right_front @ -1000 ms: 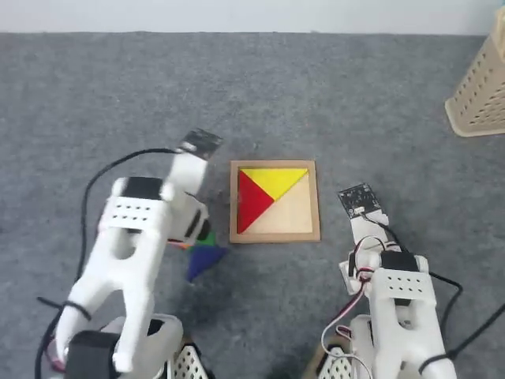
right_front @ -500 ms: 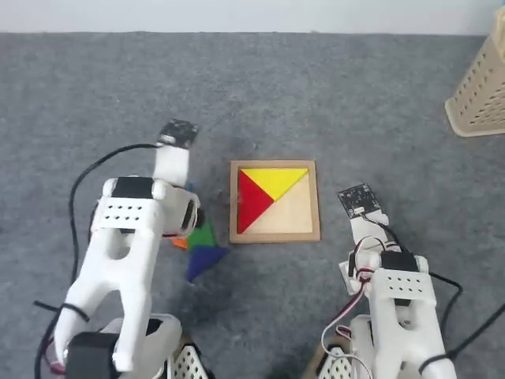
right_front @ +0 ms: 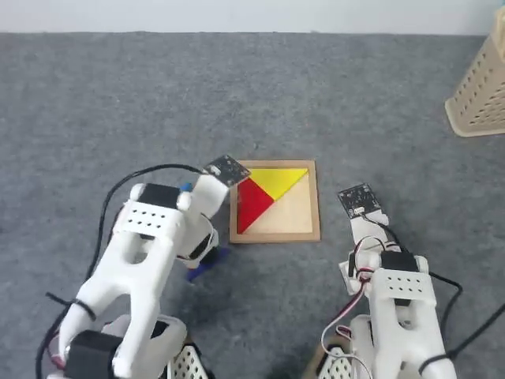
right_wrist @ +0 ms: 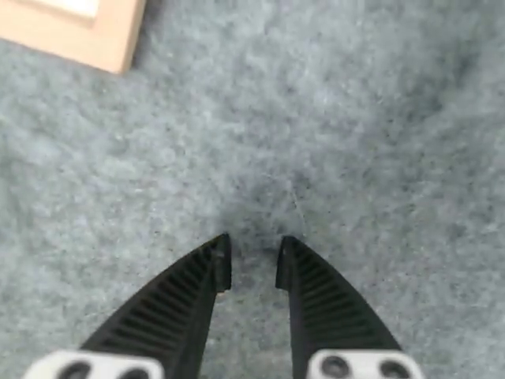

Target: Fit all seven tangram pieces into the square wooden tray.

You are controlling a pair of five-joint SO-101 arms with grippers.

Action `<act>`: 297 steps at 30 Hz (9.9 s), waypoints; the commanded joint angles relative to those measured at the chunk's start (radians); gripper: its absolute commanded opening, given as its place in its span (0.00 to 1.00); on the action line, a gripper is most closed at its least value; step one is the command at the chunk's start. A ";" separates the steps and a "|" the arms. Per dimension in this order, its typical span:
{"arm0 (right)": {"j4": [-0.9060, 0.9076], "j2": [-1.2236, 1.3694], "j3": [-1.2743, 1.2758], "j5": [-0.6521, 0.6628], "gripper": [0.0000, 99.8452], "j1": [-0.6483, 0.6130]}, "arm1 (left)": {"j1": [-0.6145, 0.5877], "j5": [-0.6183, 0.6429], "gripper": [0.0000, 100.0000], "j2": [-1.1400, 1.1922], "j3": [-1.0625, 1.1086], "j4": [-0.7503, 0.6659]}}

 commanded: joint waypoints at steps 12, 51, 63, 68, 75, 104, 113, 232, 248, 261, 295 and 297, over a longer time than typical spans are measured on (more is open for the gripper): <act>-0.016 -0.031 -0.002 0.005 0.10 0.021 | 0.015 -0.018 0.19 -0.040 0.076 -0.112; -0.015 -0.033 0.000 0.009 0.10 0.021 | -0.298 0.321 0.19 0.091 -0.016 -0.273; -0.013 -0.031 0.000 0.009 0.10 0.021 | -0.296 0.333 0.21 0.235 -0.054 -0.322; -0.013 -0.031 0.000 0.009 0.10 0.021 | -0.293 0.377 0.21 0.371 -0.117 -0.351; -0.013 -0.031 0.000 0.009 0.10 0.021 | -0.296 0.365 0.21 0.387 -0.108 -0.361; -0.013 -0.031 0.000 0.009 0.10 0.021 | -0.074 0.190 0.02 0.043 -0.360 -0.101; -0.015 -0.030 0.000 0.009 0.10 0.021 | 0.338 0.196 0.02 0.198 -0.426 -0.204; -0.019 -0.028 0.000 0.009 0.10 0.019 | 0.391 0.130 0.11 0.672 -0.562 -0.238; -0.019 -0.030 0.000 0.009 0.10 0.019 | 0.304 0.083 0.08 0.557 -0.418 -0.252; -0.019 -0.030 0.000 0.009 0.10 0.019 | 0.282 0.052 0.08 0.371 -0.381 -0.244; -0.019 -0.028 0.000 0.009 0.10 0.015 | -0.245 0.376 0.16 0.292 -0.306 -0.172; -0.018 -0.028 0.000 0.009 0.10 0.015 | -0.242 0.391 0.17 0.293 -0.291 -0.186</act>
